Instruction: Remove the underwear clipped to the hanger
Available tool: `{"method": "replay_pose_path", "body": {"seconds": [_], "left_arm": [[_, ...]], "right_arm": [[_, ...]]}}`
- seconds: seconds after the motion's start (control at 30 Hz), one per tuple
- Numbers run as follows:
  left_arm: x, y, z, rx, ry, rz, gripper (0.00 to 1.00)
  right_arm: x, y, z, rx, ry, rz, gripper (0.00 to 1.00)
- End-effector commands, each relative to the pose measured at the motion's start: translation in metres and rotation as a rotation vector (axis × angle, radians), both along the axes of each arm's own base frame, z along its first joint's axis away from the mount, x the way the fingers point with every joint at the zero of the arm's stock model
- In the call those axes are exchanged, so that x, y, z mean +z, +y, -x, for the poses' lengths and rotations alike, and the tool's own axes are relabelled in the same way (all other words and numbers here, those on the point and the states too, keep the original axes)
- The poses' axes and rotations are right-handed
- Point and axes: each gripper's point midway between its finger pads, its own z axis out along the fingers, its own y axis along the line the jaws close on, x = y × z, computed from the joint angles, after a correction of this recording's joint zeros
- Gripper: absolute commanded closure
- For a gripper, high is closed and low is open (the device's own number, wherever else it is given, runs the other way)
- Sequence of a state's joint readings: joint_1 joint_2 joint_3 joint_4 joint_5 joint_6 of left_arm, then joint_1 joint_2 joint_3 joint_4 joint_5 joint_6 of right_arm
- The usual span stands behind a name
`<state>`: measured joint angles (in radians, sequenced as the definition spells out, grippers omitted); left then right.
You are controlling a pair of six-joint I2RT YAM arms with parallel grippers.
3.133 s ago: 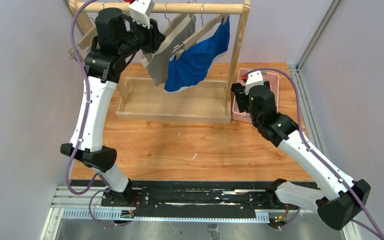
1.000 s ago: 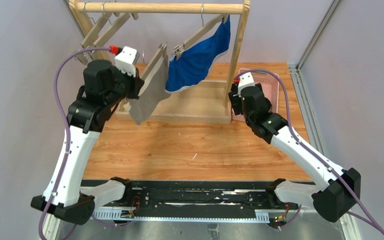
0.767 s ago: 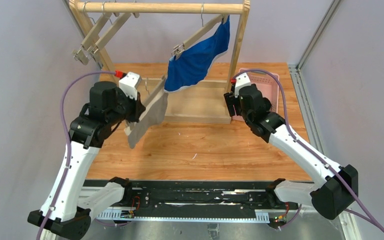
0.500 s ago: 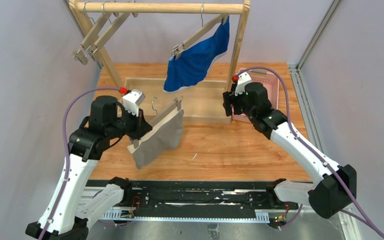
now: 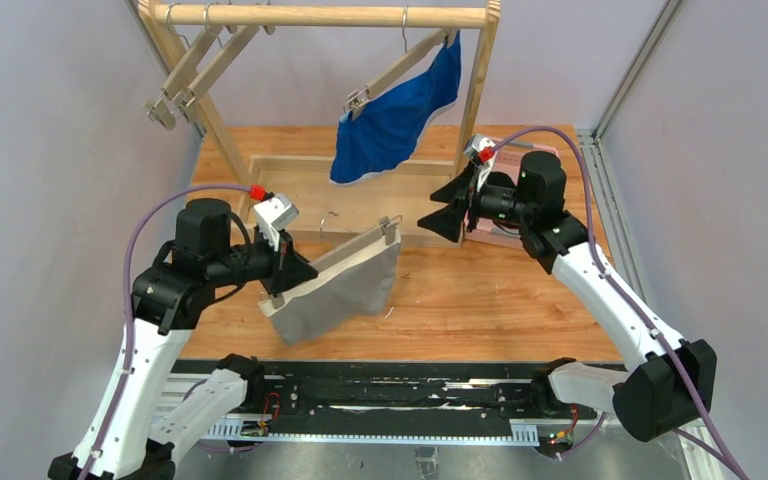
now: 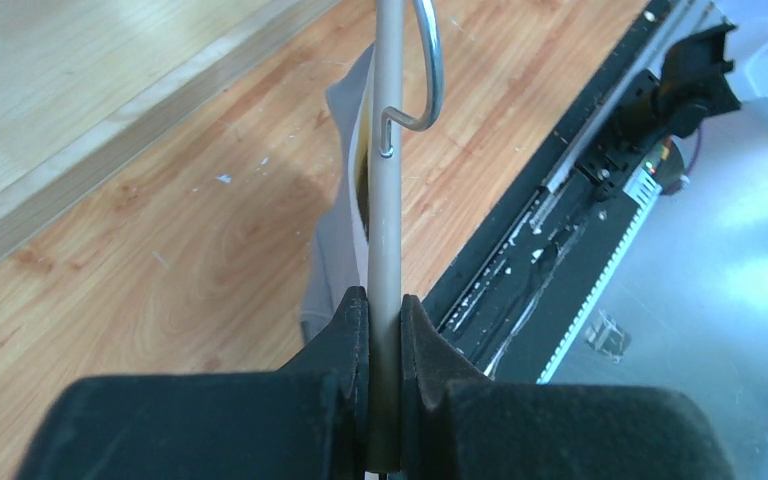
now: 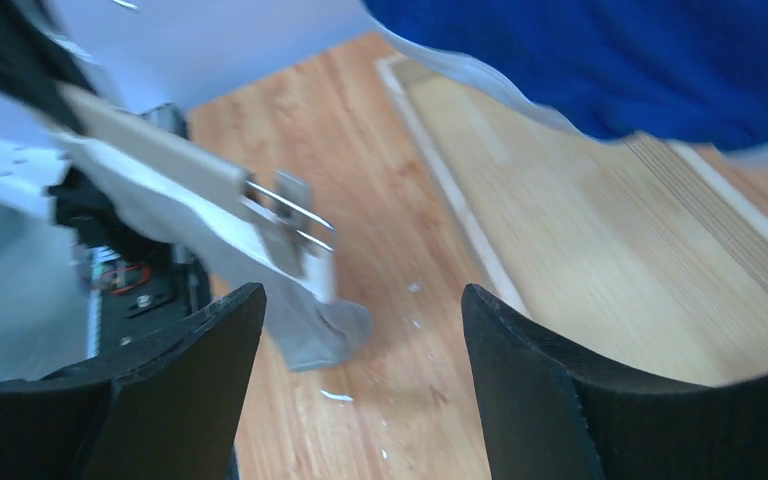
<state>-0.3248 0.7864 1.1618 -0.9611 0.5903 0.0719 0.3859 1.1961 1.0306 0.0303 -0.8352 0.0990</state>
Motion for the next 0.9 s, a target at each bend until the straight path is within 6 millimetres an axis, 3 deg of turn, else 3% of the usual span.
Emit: {"method": "replay_pose_path", "body": {"seconds": [0.0, 0.17, 0.4, 0.87], "left_arm": [[0.009, -0.017, 0.012, -0.173, -0.046, 0.041, 1.00], [0.017, -0.029, 0.016, -0.281, -0.056, 0.074, 1.00], [0.031, -0.033, 0.014, -0.320, -0.099, 0.080, 1.00], [0.041, -0.033, 0.016, -0.324, -0.124, 0.090, 1.00]], "right_arm": [[0.061, 0.007, 0.049, 0.309, -0.135, -0.141, 0.26], [0.073, 0.011, 0.064, 0.435, -0.113, -0.177, 0.26], [0.072, 0.015, 0.070, 0.518, -0.041, -0.198, 0.24], [0.054, 0.029, 0.063, 0.522, 0.047, -0.202, 0.19]]}}
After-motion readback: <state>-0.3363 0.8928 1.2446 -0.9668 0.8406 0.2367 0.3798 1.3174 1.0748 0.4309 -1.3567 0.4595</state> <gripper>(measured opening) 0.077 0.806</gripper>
